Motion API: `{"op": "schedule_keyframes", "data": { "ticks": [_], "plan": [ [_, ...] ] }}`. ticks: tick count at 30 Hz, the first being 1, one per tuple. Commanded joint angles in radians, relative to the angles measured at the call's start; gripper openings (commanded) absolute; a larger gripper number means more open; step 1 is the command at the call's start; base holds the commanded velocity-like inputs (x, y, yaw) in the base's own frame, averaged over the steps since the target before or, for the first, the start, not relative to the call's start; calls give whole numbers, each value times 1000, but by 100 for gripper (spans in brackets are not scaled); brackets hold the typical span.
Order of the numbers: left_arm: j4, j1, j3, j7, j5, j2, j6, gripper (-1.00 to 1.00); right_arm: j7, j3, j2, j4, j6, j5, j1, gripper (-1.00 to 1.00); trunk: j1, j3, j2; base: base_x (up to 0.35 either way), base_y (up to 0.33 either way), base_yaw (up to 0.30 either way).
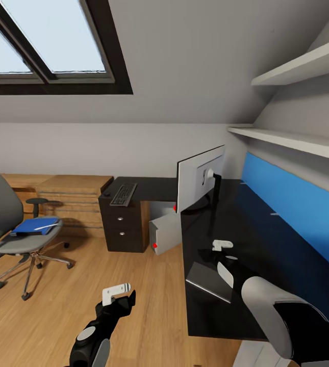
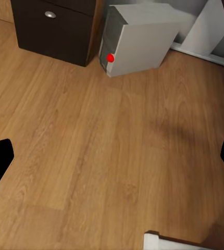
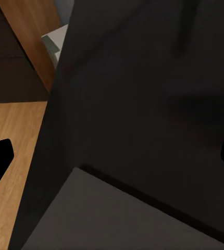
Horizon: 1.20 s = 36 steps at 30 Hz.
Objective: In the bedroom, organize the workspace by keeping the computer under the desk, ensuring the monitor is on the desk, placing the keyboard on the desk next to the monitor, placing the mouse on the desk next to the keyboard, moving the folder from the swivel chair onto the desk next to the mouse, stacking the notebook on top of the folder with the pen on top of the notebook, and positioning the swivel chair next to the desk.
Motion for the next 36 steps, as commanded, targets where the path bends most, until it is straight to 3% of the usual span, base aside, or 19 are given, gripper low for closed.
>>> {"op": "schedule_keyframes", "data": {
  "ticks": [1, 30, 36],
  "plan": [
    [-2, -1, -2, 9, 11, 0, 3, 100, 2, 1, 0, -1, 3, -10, 0, 100, 4, -4, -8, 0, 0, 0],
    [-2, -1, -3, 9, 11, 0, 3, 100, 2, 0, -1, -3, 5, -10, 0, 100, 115, -95, -211, 0, 0, 0],
    [-1, -1, -3, 9, 11, 3, 4, 100, 2, 0, -2, -3, 5, -10, 0, 100, 115, -95, -211, 0, 0, 0]
  ]
}}
